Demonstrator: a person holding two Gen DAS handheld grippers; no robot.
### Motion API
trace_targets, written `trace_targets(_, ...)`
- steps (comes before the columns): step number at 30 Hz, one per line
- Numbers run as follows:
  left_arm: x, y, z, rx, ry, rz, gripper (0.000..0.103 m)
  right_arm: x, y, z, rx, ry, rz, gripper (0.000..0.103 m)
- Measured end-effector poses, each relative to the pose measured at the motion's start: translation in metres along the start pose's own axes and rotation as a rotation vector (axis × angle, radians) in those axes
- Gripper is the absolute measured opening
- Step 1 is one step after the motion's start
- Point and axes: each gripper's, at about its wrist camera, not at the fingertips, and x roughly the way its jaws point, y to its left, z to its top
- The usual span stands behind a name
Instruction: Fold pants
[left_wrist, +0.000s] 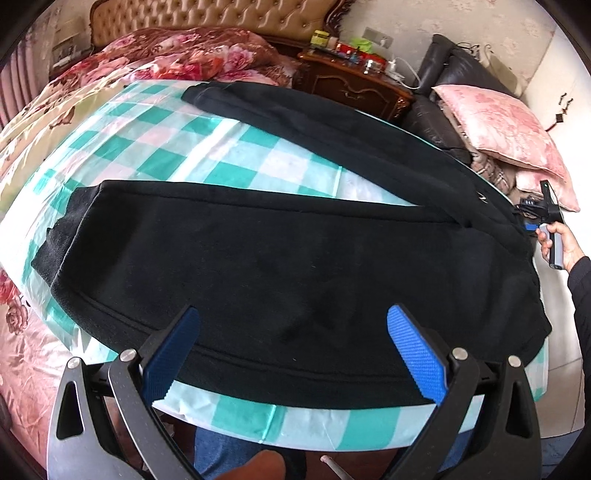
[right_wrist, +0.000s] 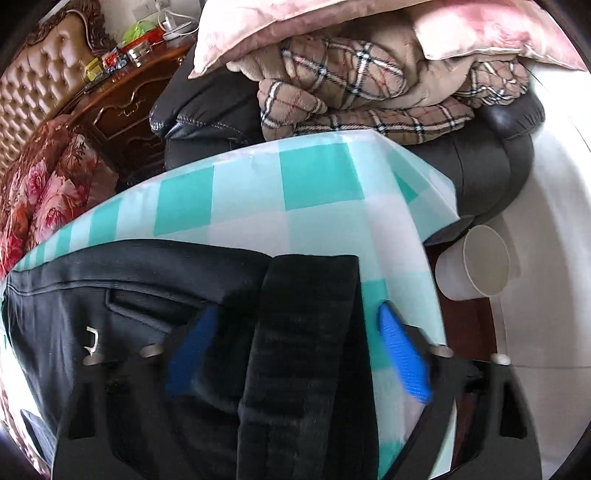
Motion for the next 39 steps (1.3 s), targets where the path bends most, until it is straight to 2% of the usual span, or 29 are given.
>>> trace_targets(1,0.002,0.002,0.001,-0.005,0.003,0.005,0.101,0.000,0.004,-0.001,-0.020,-0.015,0.008,0.059)
trace_targets(2,0.004,0.004,0.003,-0.011,0.005,0.009,0.101,-0.002,0.008,-0.002,-0.049,-0.029,0.000,0.048)
trace_targets(3,0.005,0.005,0.004,-0.015,0.005,0.012,0.101,-0.004,0.013,-0.003,-0.086,-0.042,-0.006,0.041)
trace_targets(5,0.007,0.007,0.007,-0.019,0.006,0.011,0.101,-0.011,0.020,-0.006,-0.138,-0.066,-0.051,0.030)
trace_targets(6,0.007,0.007,0.009,-0.017,0.004,0.009,0.101,-0.017,0.021,-0.007,-0.150,-0.075,-0.045,0.019)
trace_targets(7,0.007,0.007,0.011,-0.014,-0.003,0.009,0.101,-0.025,0.023,-0.008,-0.158,-0.090,-0.014,0.018)
trace_targets(10,0.000,0.009,0.022,-0.014,-0.037,0.005,0.101,-0.067,0.035,-0.022,-0.206,-0.199,-0.004,0.016)
trace_targets(13,-0.008,0.013,0.031,-0.030,-0.066,-0.014,0.101,-0.120,0.050,-0.050,-0.255,-0.302,0.057,0.015)
trace_targets(17,-0.020,0.014,0.044,-0.031,-0.114,-0.056,0.101,-0.204,0.079,-0.125,-0.342,-0.457,0.172,0.015)
trace_targets(21,-0.023,0.026,0.060,-0.087,-0.118,-0.197,0.100,-0.251,0.098,-0.224,-0.435,-0.537,0.241,0.015)
trace_targets(25,0.002,0.047,0.089,-0.183,-0.070,-0.351,0.091,-0.249,0.095,-0.306,-0.466,-0.506,0.311,0.015)
trace_targets(26,0.018,0.055,0.103,-0.230,-0.040,-0.421,0.088,-0.239,0.094,-0.323,-0.469,-0.481,0.317,0.015)
trace_targets(29,0.064,0.074,0.144,-0.353,0.019,-0.515,0.075,-0.216,0.091,-0.347,-0.442,-0.408,0.357,0.015)
trace_targets(32,0.107,0.078,0.189,-0.405,0.039,-0.525,0.065,-0.212,0.090,-0.356,-0.406,-0.393,0.377,0.015)
trace_targets(35,0.143,0.066,0.229,-0.389,0.056,-0.496,0.062,-0.219,0.088,-0.352,-0.383,-0.416,0.386,0.015)
trace_targets(39,0.201,0.046,0.280,-0.428,0.120,-0.493,0.060,-0.219,0.083,-0.350,-0.387,-0.425,0.381,0.015)
